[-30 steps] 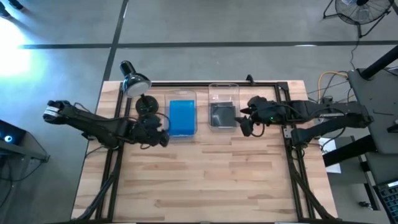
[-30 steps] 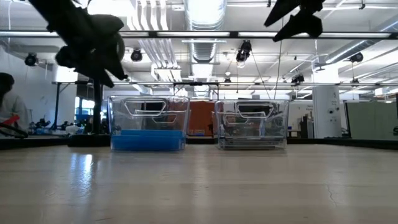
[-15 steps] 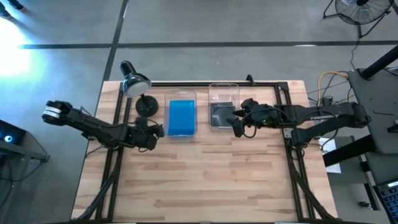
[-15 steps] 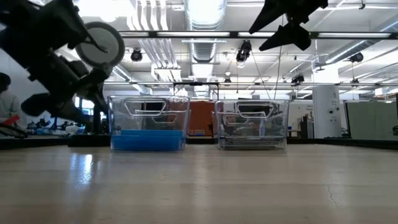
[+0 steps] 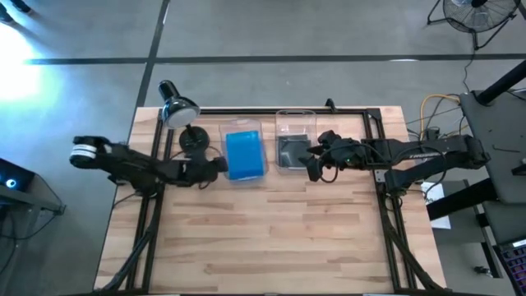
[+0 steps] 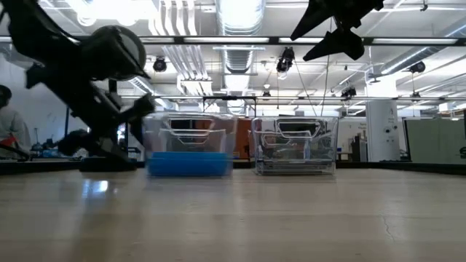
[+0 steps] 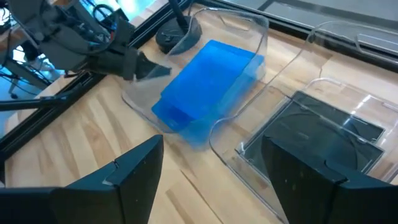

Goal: Pick & place jewel cases by type
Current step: Adjust the left transparent bin on the table, then return to Home Position

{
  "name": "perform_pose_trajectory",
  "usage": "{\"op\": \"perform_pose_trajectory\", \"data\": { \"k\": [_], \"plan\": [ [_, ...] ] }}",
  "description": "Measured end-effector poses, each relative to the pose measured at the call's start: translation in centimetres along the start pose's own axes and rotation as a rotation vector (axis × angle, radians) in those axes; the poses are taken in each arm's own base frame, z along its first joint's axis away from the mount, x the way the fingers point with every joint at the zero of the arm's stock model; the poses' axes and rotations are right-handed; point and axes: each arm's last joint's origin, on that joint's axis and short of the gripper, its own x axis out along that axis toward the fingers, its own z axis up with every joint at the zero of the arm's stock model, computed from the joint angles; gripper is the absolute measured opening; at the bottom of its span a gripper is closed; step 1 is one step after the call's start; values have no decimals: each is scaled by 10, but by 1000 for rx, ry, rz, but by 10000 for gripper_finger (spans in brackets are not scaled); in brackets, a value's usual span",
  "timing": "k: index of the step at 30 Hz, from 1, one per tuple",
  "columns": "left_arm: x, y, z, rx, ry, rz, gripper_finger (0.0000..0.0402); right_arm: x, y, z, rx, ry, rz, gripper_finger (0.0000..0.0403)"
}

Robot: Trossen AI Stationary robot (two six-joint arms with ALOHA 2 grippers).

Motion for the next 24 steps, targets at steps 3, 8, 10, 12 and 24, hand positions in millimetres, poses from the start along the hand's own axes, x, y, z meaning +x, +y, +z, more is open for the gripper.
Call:
{"op": "perform_pose_trajectory", "data": {
  "k": [3, 8, 10, 12, 24],
  "plan": [
    [15, -14, 0, 40, 49, -19, 213, 0, 0, 0, 0, 0, -1, 264],
    [32, -32, 6, 114, 30, 21, 213, 0, 1, -1, 30, 7, 7, 263],
    [38, -39, 10, 138, 16, 31, 213, 0, 1, -1, 47, 14, 14, 265],
    [43, -45, 13, 138, 5, 40, 213, 0, 1, -1, 51, 25, 26, 266],
    [-7, -95, 21, 367, -17, -35, 213, -16, 17, -1, -61, -57, 140, 259]
  ]
}}
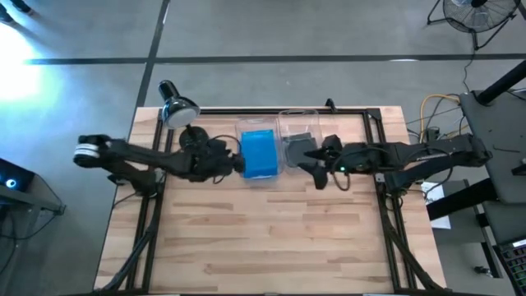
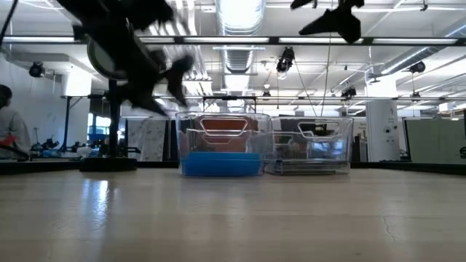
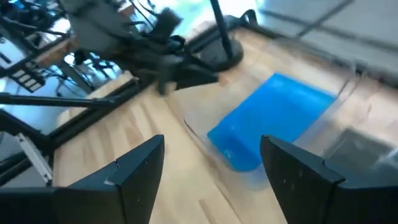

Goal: Pick & place jewel cases by type
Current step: Return to Home Position

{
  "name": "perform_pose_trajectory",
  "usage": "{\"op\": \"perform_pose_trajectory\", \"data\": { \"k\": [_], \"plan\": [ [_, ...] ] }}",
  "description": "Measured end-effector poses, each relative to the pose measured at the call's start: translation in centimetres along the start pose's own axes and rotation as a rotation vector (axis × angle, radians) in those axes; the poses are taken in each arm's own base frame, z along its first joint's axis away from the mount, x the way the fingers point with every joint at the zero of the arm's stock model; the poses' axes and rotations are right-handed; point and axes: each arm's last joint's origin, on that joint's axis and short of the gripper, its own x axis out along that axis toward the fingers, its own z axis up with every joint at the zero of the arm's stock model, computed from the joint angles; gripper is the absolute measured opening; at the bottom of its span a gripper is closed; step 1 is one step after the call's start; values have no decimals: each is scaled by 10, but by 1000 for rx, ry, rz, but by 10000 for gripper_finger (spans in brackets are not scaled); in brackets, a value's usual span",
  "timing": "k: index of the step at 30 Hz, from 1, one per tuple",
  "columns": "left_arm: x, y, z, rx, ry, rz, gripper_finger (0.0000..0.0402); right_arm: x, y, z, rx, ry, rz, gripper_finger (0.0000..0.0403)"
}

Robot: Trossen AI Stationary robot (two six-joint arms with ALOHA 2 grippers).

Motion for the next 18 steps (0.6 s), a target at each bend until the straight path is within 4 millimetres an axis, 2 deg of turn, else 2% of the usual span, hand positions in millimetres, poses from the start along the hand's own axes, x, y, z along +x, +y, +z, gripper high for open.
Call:
{"op": "perform_pose_trajectory", "data": {
  "k": [4, 9, 13, 16, 18],
  "plan": [
    [-51, -24, 11, 85, -42, -221, 213, -14, -3, 7, -68, -35, -8, 255],
    [-98, -33, 18, 76, -24, -418, 213, -36, -7, 14, 43, -69, 46, 254],
    [-124, -33, 23, 76, -52, -528, 213, -46, -5, 13, -103, -63, 261, 259],
    [-138, -31, 16, 180, -25, -675, 213, -51, -13, 3, -126, -77, 352, 262],
    [-142, -30, 10, 179, 11, -775, 213, -53, -24, -11, -99, -90, 368, 263]
  ]
}}
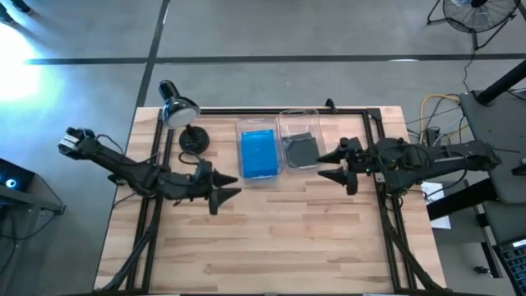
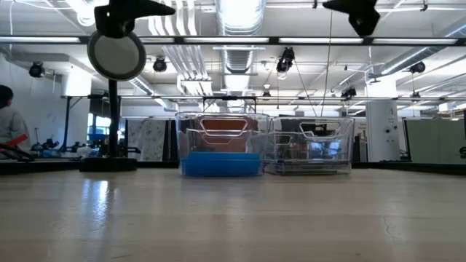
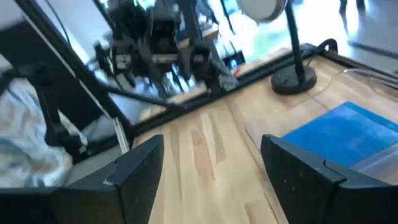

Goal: Pick & place jewel cases by type
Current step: Return to Home Position

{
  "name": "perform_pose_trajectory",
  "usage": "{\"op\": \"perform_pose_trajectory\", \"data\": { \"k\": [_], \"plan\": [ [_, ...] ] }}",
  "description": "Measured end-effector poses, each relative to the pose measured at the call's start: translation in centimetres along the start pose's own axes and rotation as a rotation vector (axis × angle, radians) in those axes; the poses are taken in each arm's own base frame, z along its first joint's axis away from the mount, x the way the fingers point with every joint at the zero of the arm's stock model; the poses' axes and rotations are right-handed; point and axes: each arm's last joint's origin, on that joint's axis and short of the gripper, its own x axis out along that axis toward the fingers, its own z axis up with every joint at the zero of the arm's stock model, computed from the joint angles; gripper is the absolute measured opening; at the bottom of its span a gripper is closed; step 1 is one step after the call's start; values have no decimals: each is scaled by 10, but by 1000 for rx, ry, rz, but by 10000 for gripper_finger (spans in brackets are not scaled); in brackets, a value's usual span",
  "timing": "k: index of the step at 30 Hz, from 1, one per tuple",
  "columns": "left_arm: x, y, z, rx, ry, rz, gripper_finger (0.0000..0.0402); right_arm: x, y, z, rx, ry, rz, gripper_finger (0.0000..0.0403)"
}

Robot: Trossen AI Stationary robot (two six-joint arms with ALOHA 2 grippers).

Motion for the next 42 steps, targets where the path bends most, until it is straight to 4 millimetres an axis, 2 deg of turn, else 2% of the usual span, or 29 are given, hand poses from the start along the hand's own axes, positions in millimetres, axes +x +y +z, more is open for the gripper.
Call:
{"op": "perform_pose_trajectory", "data": {
  "k": [3, 8, 14, 18, 21, 23, 25, 30, 39, 42],
  "plan": [
    [-1, 5, -13, -23, -19, -92, 213, -12, -12, -19, 10, -48, 35, 262],
    [-2, 20, -25, -53, -145, -224, 213, -37, -25, -38, 15, -122, 79, 256],
    [-18, 51, -45, -74, -157, -235, 213, -58, -36, -52, 15, -200, 104, 251],
    [-28, 70, -56, -277, -133, -250, 213, -65, -41, -60, 18, -231, 117, 255],
    [-34, 85, -65, -440, -110, -283, 213, -66, -44, -65, 20, -241, 121, 258],
    [-36, 94, -60, -542, -180, -314, 213, -65, -46, -70, 19, -234, 117, 260],
    [-36, 106, -64, -582, -208, -278, 213, -64, -48, -74, 18, -227, 114, 260],
    [-38, 127, -83, -562, -180, -203, 213, -60, -56, -89, 16, -213, 107, 255],
    [-44, 149, -101, -438, -17, 25, 213, -47, -84, -138, 11, -156, 44, 256],
    [-50, 157, -102, -420, -3, 81, 213, -44, -86, -141, 13, -186, 71, 259]
  ]
}}
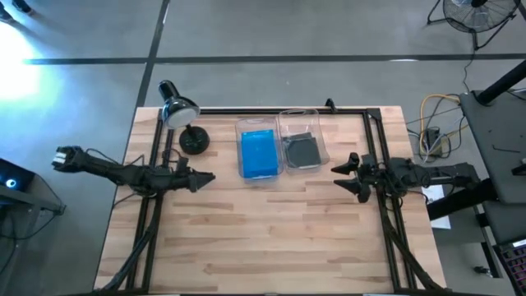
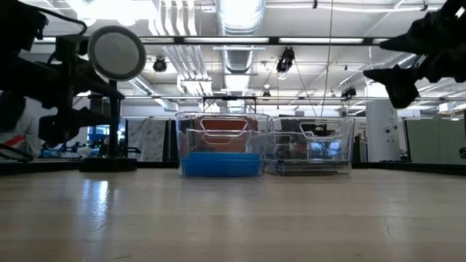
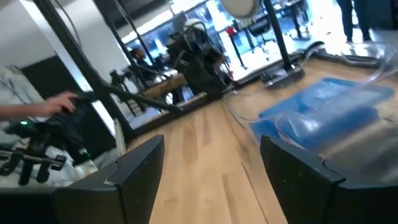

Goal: Pick & place jewel cases by type
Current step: Return to Home Position

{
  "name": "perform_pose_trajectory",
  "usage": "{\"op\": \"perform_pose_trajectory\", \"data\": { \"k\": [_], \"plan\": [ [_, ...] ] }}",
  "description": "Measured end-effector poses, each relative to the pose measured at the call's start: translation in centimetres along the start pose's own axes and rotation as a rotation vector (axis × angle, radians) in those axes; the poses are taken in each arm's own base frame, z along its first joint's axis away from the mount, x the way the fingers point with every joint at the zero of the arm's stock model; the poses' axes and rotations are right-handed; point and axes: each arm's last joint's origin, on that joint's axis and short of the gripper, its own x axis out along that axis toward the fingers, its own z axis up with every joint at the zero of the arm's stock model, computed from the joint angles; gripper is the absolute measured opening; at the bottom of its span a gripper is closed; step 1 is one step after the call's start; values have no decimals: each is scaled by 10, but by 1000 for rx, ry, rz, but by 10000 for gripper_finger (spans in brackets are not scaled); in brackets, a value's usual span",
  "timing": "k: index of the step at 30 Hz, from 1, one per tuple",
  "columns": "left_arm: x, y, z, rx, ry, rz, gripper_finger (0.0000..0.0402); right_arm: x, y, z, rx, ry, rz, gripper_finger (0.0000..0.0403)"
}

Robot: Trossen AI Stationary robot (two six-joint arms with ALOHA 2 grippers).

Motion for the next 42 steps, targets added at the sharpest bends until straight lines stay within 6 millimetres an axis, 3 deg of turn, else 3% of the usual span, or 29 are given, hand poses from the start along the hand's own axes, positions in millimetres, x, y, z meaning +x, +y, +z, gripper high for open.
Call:
{"op": "perform_pose_trajectory", "data": {
  "k": [4, 11, 17, 42],
  "plan": [
    [-5, -5, 14, -55, -96, -77, 213, -2, 1, 1, 4, -33, 23, 263],
    [-21, -4, 51, -188, -443, -169, 213, -2, 0, 2, 3, -36, 16, 264],
    [-25, 3, 65, -223, -656, -90, 213, -2, -1, 2, 3, -35, 13, 256],
    [-19, 7, 60, -227, -637, -10, 213, -2, -1, 2, 3, -36, 13, 265]
  ]
}}
